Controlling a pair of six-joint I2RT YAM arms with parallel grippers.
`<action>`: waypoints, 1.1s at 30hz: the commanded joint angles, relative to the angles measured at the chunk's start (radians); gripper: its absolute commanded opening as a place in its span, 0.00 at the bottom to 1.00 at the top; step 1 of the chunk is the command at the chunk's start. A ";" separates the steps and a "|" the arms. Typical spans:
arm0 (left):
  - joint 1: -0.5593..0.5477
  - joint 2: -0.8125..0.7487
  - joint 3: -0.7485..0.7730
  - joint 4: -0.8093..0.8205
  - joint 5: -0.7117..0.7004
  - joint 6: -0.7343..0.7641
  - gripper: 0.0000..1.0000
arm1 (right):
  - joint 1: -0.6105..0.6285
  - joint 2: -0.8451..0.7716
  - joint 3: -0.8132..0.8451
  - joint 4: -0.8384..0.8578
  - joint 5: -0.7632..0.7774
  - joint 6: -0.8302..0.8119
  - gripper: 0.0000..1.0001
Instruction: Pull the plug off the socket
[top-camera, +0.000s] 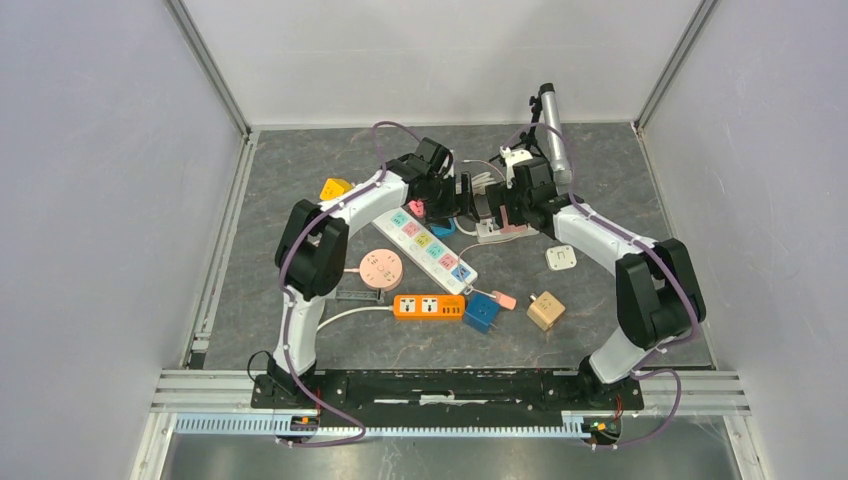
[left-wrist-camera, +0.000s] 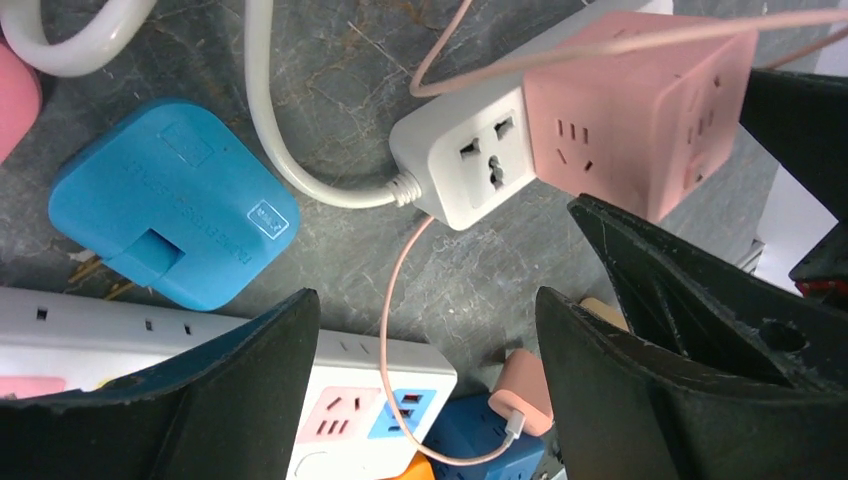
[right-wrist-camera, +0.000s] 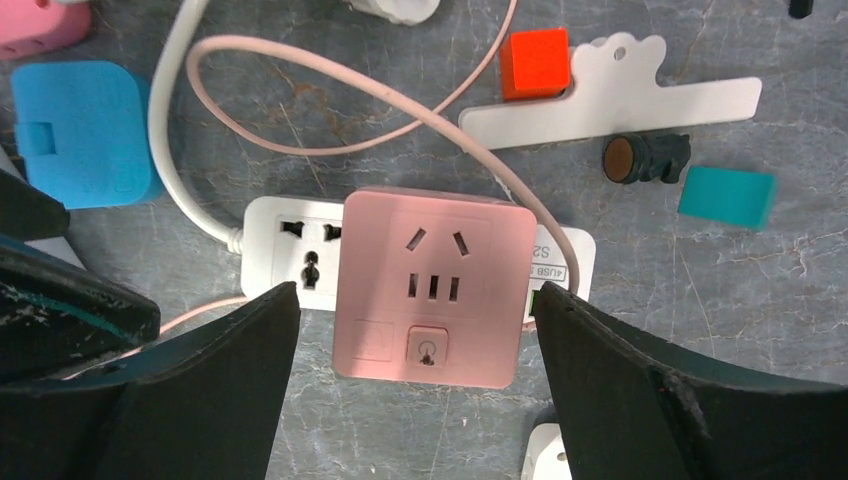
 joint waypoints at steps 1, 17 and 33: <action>-0.011 0.041 0.078 -0.017 -0.011 0.002 0.84 | 0.007 0.032 0.046 -0.030 0.005 -0.032 0.91; -0.059 0.169 0.188 -0.031 -0.020 -0.030 0.70 | 0.010 0.033 -0.050 0.068 0.022 0.017 0.68; -0.064 0.223 0.256 -0.082 -0.077 -0.048 0.66 | 0.010 0.083 0.019 0.059 0.045 0.039 0.66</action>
